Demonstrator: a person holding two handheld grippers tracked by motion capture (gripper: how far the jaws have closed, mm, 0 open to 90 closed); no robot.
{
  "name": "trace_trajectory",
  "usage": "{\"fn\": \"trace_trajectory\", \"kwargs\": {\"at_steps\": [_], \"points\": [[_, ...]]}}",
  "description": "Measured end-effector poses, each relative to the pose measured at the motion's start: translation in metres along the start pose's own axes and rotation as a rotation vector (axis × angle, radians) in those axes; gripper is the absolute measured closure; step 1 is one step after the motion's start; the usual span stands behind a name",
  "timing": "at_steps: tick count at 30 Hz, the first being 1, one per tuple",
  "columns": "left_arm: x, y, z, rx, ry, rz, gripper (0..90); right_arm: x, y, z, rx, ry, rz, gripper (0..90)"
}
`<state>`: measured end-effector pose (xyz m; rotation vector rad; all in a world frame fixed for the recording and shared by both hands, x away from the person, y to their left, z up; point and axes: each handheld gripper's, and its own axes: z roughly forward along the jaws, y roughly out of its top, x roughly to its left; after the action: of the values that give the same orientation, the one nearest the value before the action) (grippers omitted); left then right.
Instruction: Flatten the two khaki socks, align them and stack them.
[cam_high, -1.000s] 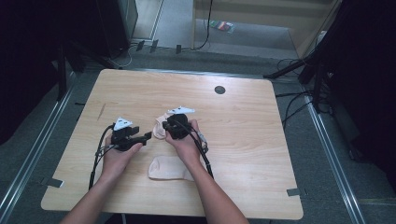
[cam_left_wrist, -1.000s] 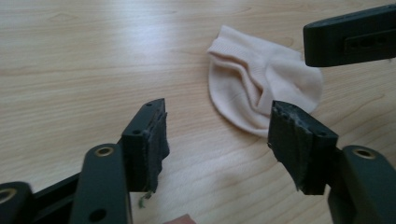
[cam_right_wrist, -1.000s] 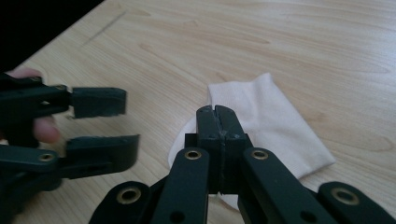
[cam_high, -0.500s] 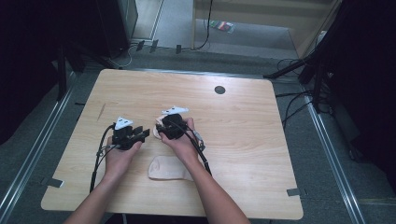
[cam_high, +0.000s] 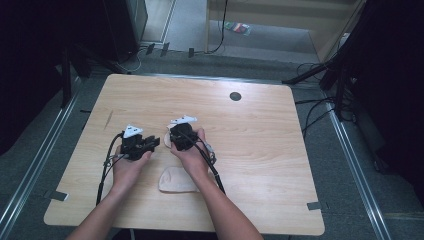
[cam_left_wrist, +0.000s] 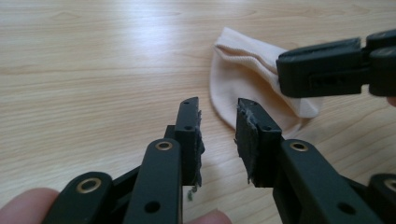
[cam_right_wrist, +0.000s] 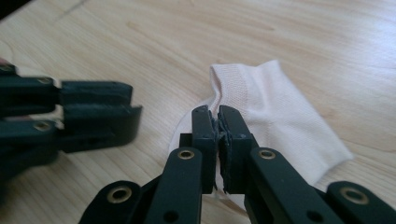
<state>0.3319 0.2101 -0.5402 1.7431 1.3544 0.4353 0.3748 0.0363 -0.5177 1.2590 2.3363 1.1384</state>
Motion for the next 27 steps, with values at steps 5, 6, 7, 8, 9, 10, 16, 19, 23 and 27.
{"fn": "trace_trajectory", "kwargs": {"at_steps": [5, 6, 7, 8, 9, 10, 16, 19, 23, 27], "points": [[-0.015, 0.007, 0.017, 0.032, -0.011, 0.062, 57.0, -0.012, 0.006, -0.016, -0.045, 0.029, 0.073, 88.1], [-0.016, 0.009, 0.021, 0.047, -0.003, 0.076, 54.4, -0.013, 0.007, -0.018, -0.046, 0.038, 0.085, 88.1], [-0.019, 0.011, 0.026, 0.066, 0.02, 0.096, 52.3, -0.015, 0.008, -0.02, -0.049, 0.044, 0.097, 88.1], [-0.02, 0.012, 0.03, 0.073, 0.046, 0.102, 50.4, -0.017, 0.008, -0.022, -0.051, 0.046, 0.102, 88.2], [-0.02, 0.013, 0.033, 0.084, 0.048, 0.099, 50.5, -0.018, 0.009, -0.024, -0.053, 0.048, 0.108, 88.2], [-0.02, 0.013, 0.036, 0.092, 0.049, 0.101, 50.8, -0.019, 0.009, -0.026, -0.055, 0.054, 0.109, 88.2], [-0.021, 0.019, 0.041, 0.132, 0.086, 0.134, 80.0, -0.032, 0.012, -0.042, -0.088, 0.064, 0.148, 88.4], [-0.014, 0.019, 0.035, 0.133, 0.046, 0.133, 86.8, -0.041, 0.013, -0.053, -0.111, 0.052, 0.167, 88.6], [-0.001, 0.017, 0.02, 0.099, 0.033, 0.128, 88.4, -0.061, 0.008, -0.071, -0.123, 0.018, 0.189, 89.0], [0.004, 0.016, 0.009, 0.096, -0.008, 0.164, 89.3, -0.082, -0.004, -0.084, -0.112, -0.007, 0.23, 89.6]]}}
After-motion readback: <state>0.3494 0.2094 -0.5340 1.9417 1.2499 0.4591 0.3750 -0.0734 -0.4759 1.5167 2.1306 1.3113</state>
